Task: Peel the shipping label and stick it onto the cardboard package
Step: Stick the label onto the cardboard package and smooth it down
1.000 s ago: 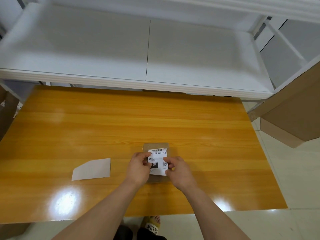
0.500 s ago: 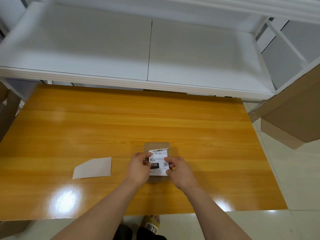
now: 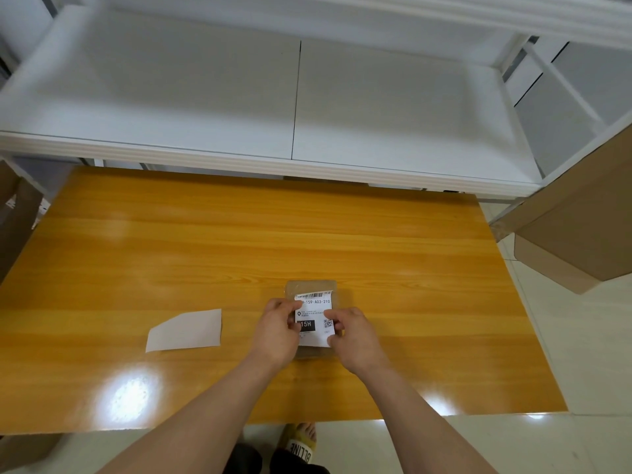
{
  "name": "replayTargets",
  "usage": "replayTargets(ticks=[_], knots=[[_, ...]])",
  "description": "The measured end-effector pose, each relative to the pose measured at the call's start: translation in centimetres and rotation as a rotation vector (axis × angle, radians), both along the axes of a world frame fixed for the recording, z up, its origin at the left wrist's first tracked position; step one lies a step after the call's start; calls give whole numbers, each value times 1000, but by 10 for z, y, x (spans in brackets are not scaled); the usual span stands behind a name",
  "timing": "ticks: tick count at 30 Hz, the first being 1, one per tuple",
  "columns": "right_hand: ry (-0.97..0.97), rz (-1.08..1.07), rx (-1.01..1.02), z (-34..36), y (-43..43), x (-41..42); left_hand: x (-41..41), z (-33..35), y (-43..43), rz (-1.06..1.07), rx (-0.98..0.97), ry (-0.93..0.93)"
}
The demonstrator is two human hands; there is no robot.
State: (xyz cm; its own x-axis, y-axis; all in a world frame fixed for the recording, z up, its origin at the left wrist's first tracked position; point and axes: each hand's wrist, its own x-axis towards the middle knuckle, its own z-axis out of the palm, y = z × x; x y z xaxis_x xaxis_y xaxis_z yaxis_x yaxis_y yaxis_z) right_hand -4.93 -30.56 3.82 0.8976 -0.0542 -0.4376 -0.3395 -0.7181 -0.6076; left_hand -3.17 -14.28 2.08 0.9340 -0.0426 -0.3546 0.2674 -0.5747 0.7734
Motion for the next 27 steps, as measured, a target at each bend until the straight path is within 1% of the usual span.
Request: replayTargets(ticks=[8,16,27], knots=[[19,9,-19,-1,2,0,-1,-4,1,-65,19,-8],[23,3,-26,-3,2,0,-2,-6,1,-87,45,26],[21,2,-23,-2,4,1,-1,-3,-3,-113,152,24]])
